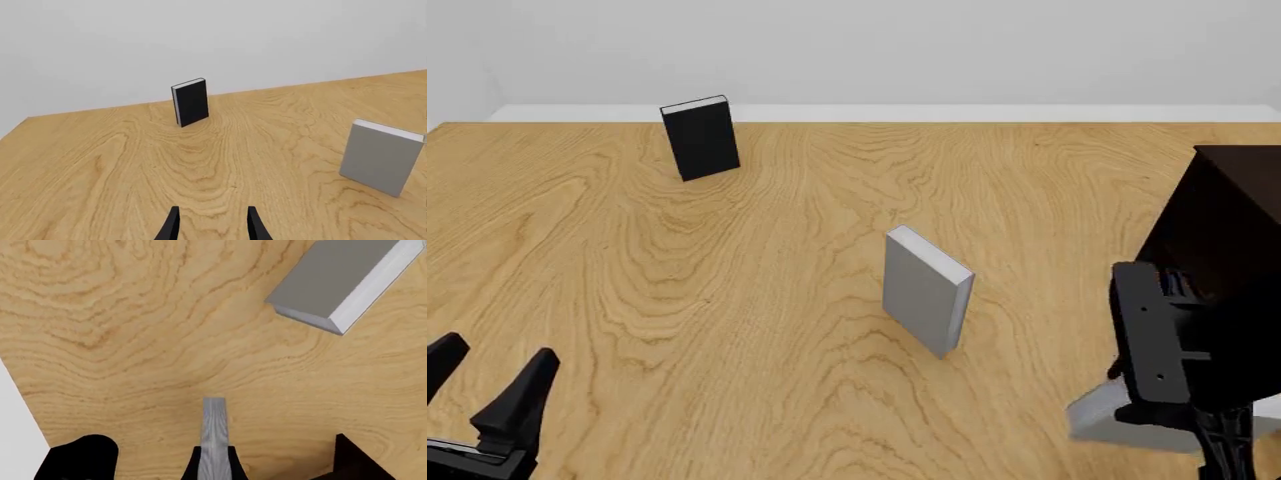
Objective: Pick up the book on the right and place it on the cabinet shelf.
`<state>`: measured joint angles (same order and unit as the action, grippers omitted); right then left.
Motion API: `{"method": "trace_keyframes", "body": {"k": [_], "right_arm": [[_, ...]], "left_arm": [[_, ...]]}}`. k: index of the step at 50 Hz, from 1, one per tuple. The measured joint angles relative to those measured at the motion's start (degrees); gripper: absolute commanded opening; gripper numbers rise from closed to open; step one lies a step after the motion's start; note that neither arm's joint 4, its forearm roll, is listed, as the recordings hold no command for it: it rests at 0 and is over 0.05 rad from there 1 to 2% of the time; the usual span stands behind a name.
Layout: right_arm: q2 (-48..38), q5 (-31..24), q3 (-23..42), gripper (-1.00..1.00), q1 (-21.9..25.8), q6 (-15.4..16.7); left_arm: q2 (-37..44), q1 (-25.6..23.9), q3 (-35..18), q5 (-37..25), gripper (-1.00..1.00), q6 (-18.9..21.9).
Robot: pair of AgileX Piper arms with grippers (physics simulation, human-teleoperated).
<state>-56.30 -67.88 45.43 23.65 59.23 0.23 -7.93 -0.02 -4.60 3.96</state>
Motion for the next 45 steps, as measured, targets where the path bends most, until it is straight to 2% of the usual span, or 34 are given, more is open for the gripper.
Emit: {"method": "trace_keyframes", "body": {"k": [10,19,38,45], "right_arm": [[4.5,2.3,-1.0,-1.0,-5.8,6.4],[6.6,7.7,-2.4,-1.0,-7.8,10.0],[6.9,24.8,-7.3,-1.0,-7.8,11.6],[7.6,30.7,-10.9,-1.0,-8.8,13.6]], "left_arm": [[0.0,-0.2,0.0,0.2,1.0,0.0],[0.0,0.9,0.0,0.3,1.0,-0.6],[3.9,5.6,0.0,2.7,1.0,-1.5],[3.6,6.2,0.0,2.7,1.0,-0.7]]}}
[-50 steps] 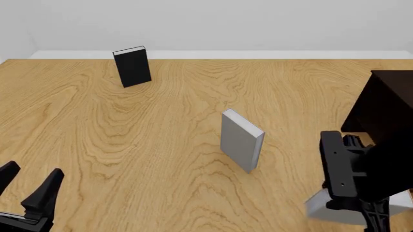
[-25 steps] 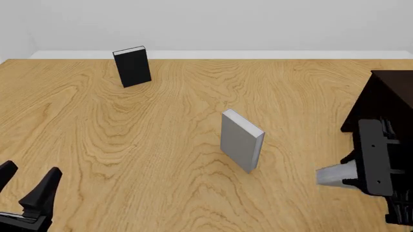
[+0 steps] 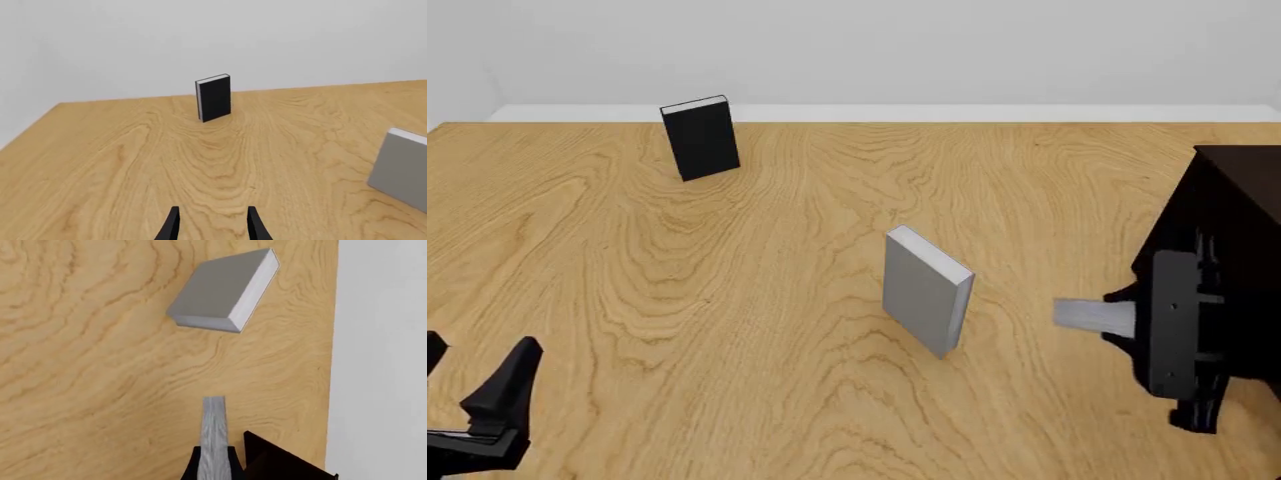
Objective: Pick up the book on the right and place it on the cabinet shelf.
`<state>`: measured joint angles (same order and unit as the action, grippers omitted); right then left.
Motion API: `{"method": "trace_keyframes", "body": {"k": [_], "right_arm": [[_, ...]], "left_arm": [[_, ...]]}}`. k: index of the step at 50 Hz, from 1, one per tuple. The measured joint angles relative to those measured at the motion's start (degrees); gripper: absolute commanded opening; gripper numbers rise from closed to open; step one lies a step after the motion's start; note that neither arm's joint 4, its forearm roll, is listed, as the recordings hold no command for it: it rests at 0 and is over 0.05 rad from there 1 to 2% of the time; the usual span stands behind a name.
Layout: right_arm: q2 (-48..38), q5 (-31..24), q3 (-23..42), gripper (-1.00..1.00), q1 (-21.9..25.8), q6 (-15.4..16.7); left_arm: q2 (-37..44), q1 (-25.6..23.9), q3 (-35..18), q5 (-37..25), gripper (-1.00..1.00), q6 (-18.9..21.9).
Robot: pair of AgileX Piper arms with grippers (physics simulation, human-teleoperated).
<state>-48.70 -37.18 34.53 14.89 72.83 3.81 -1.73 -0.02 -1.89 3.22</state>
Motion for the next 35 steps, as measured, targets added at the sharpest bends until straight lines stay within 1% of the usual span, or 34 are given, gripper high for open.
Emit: {"method": "trace_keyframes", "body": {"k": [14,24,35], "right_arm": [[0.4,12.8,-6.7,-1.0,-2.0,3.7],[-0.1,23.6,-11.3,-1.0,-3.1,6.2],[-2.9,36.7,-15.9,-1.0,-3.4,8.0]], "left_arm": [[0.4,1.1,0.0,0.8,1.0,0.2],[1.4,1.4,0.0,1.7,1.0,0.8],[1.5,1.1,0.0,2.0,1.0,1.3]]}}
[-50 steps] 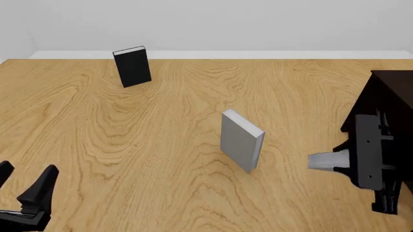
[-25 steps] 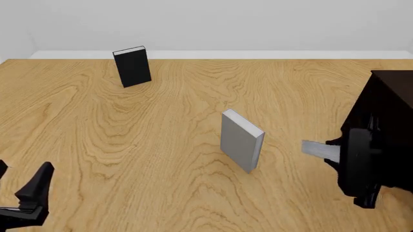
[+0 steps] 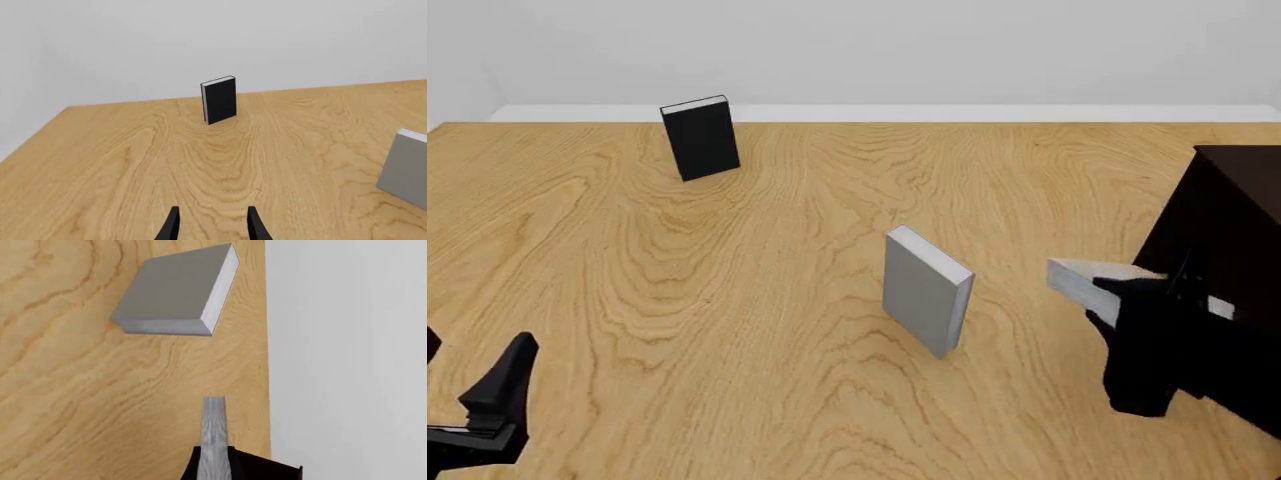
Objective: Pick up the book on the right and place it on the cabinet shelf.
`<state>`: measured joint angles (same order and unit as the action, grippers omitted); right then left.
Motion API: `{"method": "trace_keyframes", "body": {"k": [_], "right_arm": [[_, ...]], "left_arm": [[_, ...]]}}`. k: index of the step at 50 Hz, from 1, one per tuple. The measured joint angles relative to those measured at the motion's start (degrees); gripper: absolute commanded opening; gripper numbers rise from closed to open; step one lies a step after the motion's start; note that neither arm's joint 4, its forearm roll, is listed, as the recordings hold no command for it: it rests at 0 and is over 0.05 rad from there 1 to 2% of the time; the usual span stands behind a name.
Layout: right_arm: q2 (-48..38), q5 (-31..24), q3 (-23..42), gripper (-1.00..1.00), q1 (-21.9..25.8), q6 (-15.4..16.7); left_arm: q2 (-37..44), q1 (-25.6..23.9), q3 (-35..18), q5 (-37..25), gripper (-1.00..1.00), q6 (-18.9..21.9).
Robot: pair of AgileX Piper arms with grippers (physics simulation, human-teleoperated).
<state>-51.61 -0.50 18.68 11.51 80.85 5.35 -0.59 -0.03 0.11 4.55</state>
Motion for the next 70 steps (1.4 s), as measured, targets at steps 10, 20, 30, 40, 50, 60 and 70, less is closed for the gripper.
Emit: {"method": "trace_keyframes", "body": {"k": [10,20,30,40,50,60,70], "right_arm": [[-3.4,12.6,-3.9,-1.0,-0.4,2.6],[-7.4,25.4,-8.1,-1.0,-0.9,6.1],[-10.4,33.6,-10.7,-1.0,-1.8,8.1],[-13.3,40.3,-12.4,-1.0,-3.0,8.8],[-15.8,44.9,-13.5,-1.0,-4.3,8.4],[-18.0,48.4,-14.5,-1.0,-5.6,8.0],[-19.3,50.6,-15.1,-1.0,-6.7,7.5]], "left_arm": [[0.1,0.1,0.0,0.2,1.0,0.2],[-0.1,-0.1,0.0,0.0,1.0,0.3],[-0.4,-0.4,0.0,-0.2,1.0,0.4],[-0.3,-0.6,0.0,-0.3,1.0,0.5],[0.4,-0.8,0.0,0.4,1.0,0.4],[1.1,-0.8,0.0,0.8,1.0,0.3],[2.0,-0.6,0.0,1.5,1.0,0.6]]}}
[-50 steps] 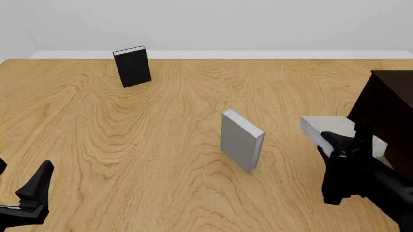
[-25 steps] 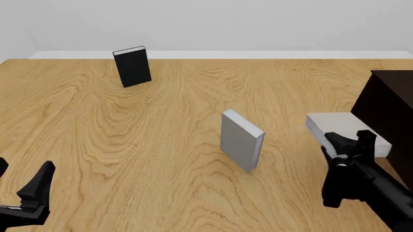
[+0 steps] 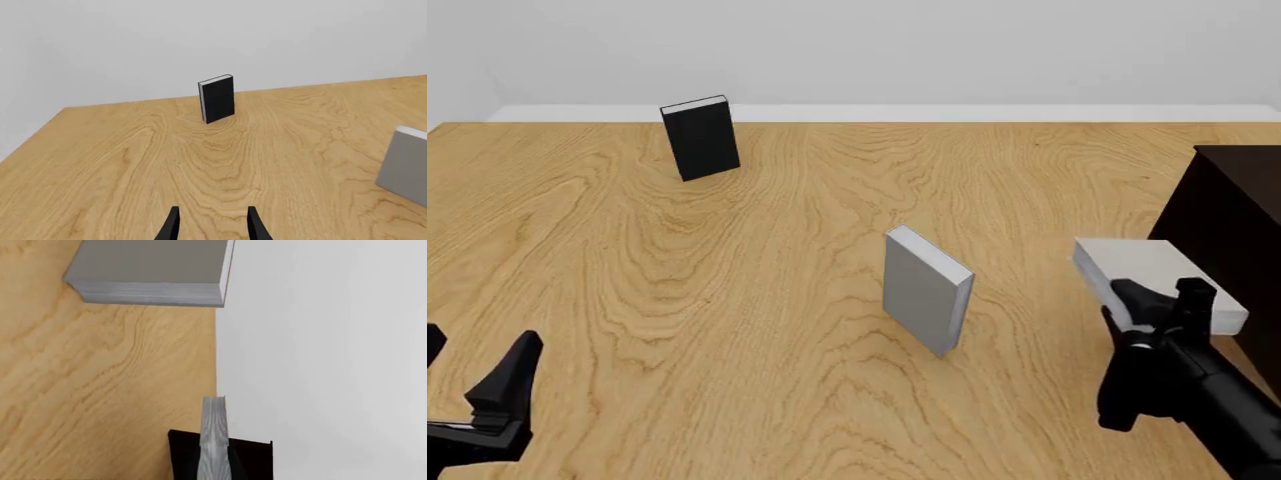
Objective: Pick up the book on the right and place it on the cabinet shelf.
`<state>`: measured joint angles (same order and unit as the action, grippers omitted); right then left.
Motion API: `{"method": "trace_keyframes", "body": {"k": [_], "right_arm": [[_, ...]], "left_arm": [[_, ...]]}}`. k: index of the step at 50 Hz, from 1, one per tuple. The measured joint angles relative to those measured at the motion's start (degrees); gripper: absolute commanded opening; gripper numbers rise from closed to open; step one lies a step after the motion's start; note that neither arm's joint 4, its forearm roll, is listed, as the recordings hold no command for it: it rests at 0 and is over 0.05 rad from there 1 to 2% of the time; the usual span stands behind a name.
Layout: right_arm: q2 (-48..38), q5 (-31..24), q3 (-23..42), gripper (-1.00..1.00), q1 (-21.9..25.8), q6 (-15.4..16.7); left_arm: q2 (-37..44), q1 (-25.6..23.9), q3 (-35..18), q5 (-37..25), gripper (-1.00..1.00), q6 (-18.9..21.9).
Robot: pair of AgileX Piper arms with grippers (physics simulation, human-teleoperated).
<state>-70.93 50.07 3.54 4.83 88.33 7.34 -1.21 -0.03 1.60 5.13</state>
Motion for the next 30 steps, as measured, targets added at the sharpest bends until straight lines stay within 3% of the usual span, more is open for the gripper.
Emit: {"method": "trace_keyframes", "body": {"k": [30], "right_arm": [[-0.8,3.0,-1.5,-1.0,-2.4,-2.8]], "left_arm": [[1.3,0.9,0.0,1.5,1.0,0.4]]}}
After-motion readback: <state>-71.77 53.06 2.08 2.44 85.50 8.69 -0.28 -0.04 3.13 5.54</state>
